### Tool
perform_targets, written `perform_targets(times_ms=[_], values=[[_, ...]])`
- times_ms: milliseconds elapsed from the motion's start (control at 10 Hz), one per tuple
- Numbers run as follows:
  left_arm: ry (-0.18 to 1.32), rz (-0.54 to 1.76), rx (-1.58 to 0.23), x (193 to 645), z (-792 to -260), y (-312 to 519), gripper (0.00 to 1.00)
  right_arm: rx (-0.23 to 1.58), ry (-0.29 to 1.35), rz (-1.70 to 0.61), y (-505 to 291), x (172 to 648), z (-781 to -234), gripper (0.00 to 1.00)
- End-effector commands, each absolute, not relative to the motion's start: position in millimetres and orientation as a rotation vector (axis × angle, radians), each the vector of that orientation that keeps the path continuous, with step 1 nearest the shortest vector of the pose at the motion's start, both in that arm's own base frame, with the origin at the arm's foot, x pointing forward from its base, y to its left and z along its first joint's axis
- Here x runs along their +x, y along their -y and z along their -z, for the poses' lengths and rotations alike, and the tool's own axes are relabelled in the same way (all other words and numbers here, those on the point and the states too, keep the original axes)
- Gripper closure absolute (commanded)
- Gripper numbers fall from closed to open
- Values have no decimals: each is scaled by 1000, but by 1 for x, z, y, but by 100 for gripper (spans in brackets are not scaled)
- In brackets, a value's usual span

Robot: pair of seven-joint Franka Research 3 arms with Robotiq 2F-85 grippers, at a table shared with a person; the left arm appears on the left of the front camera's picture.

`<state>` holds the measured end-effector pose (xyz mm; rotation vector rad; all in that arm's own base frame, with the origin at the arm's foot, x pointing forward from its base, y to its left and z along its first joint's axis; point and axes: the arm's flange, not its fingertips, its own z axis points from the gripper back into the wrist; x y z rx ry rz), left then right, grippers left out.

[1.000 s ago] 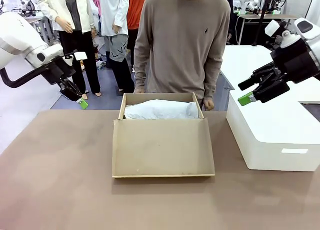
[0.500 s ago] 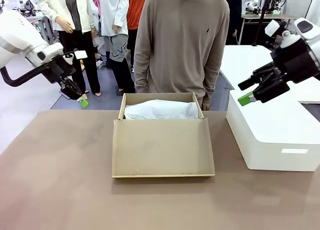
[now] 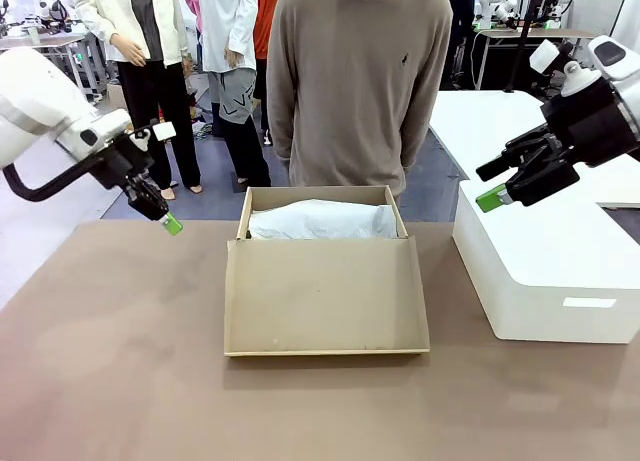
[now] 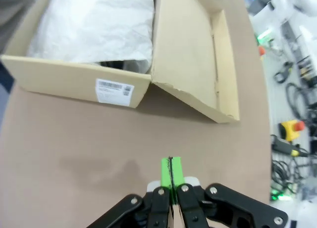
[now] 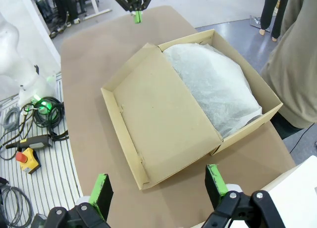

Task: Pack the shoes into the box.
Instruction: Close the Shoes Box.

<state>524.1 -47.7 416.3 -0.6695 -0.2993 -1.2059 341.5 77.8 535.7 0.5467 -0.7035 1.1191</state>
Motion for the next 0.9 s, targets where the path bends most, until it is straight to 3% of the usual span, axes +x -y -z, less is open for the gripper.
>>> perform_targets(times_ms=[0,300,800], values=[[362,1235,-738,504,-402,45,100,568,739,-1136,-80,345,-535,0],[355,1281,-892,503,-383,48,100,568,739,-1136,-80,345,-535,0],[283,1281,-876,513,-357,67,100,568,739,-1136,-80,345,-535,0]])
